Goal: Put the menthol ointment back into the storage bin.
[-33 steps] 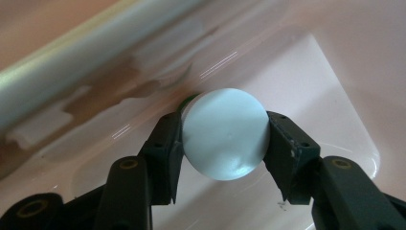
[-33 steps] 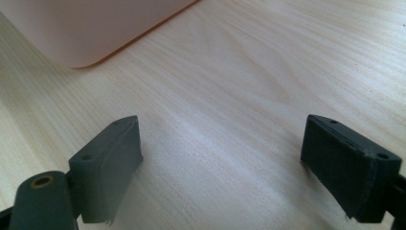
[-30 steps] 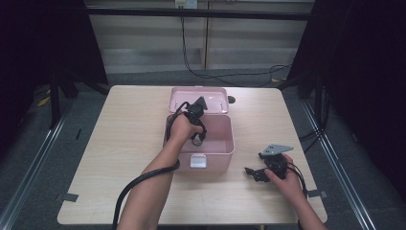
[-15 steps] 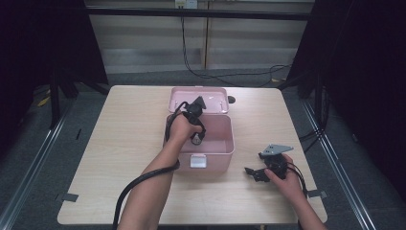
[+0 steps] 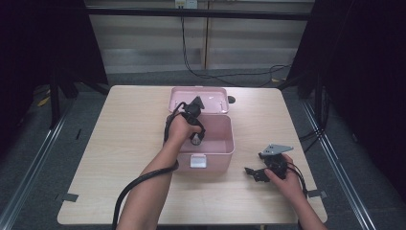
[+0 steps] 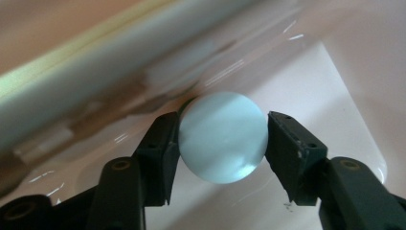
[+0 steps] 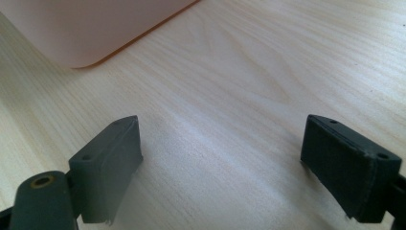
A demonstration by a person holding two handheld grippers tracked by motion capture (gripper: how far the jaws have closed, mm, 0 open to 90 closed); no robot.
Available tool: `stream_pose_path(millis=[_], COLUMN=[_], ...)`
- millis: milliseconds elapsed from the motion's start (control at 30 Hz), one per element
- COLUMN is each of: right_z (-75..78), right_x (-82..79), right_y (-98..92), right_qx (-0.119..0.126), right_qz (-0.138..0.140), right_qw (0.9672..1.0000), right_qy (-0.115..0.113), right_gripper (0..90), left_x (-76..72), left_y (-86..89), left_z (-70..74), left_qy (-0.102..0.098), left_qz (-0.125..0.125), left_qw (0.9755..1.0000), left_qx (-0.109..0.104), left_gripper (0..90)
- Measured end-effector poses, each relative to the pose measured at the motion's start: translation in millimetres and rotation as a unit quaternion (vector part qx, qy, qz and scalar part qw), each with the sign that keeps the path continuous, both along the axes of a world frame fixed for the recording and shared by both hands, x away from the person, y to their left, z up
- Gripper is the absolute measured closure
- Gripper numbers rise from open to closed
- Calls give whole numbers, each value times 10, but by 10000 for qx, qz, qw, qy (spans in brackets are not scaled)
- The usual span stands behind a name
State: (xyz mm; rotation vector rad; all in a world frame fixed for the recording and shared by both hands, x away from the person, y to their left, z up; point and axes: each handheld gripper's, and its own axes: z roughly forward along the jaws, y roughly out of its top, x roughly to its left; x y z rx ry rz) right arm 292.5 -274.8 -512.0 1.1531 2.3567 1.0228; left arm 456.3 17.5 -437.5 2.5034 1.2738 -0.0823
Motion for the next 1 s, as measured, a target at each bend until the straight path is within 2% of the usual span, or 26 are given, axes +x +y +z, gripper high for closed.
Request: stream_pose_path(millis=[267,400,533,1000], right_z=[0,-1,-1,0], right_x=[0,1,1,1], right_y=[0,-1,-1,-1], right_qx=[2,13,9,18], right_qz=[1,9,6,9], right_qw=[10000,10000,10000,10000], right_qy=[-1,1,0,17], right_gripper=[129,129,129,129], left_x=[-27,-36,-47,-85], left_y=[11,35,75,183], left_z=[43,77,167,365], left_qy=[68,32,12,-49], left_qz=[-28,-23,-23,-20], left_qw=[10000,10000,10000,9999], left_qx=[-6,4,-71,-90], left_gripper=[439,433,434,434])
